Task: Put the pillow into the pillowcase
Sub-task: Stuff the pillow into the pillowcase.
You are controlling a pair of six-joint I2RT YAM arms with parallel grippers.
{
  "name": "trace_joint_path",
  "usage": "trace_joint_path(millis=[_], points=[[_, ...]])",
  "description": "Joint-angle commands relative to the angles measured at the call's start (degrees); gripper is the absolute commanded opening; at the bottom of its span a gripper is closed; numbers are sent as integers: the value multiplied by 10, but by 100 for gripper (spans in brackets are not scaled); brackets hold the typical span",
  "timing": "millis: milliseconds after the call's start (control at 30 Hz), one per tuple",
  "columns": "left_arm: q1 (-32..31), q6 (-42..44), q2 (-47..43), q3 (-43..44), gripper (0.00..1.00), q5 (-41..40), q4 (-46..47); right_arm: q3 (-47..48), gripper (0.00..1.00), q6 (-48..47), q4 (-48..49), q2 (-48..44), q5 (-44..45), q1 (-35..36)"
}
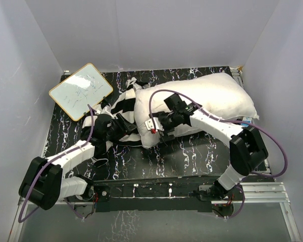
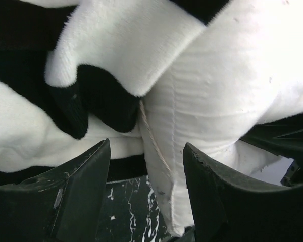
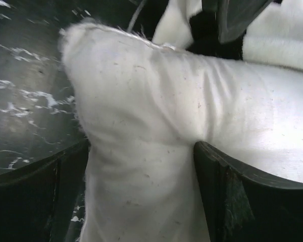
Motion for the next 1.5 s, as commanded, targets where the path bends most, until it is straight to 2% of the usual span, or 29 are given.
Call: trace_joint_path(millis=[0,100,167,200,267,367,467,700,1033,1100,1133,1167,1233,1333,1467], points=[[-6,-19,21,22,56,-43,29,-47,78,101,215,-8,179,6],[-6,-20,24,20,53,-53,20,-47,38,179,289,-5,227,4],[-6,-20,24,15,49,-55,23,-21,19,221,294,-6,189,-9],[-7,-20,26,13,47,-55,26,-2,12,242,290,-5,156,-19],[-7,-15,35,18,46,-52,27,39,8,287,276,3,105,-31],[-7,-6,57,39,46,-49,26,90,8,315,247,15,28,-42],[-7,-2,80,59,49,-49,29,103,8,327,240,24,-12,-45],[-8,-5,143,103,56,-53,39,83,8,344,266,29,-23,-52],[-38,1,247,177,56,-126,-62,73,8,358,282,34,-19,-56],[-38,12,261,186,50,-143,-71,70,8,358,283,32,-17,-56],[-38,21,266,193,41,-149,-79,68,8,357,284,31,-15,-57],[-38,37,270,203,24,-153,-87,66,8,357,285,29,-11,-56],[-38,61,266,217,6,-165,-116,61,8,353,285,27,-2,-59],[-38,94,218,217,0,-157,-141,54,8,341,283,26,19,-60],[-40,135,102,202,0,-99,-178,55,8,319,272,37,56,-60]])
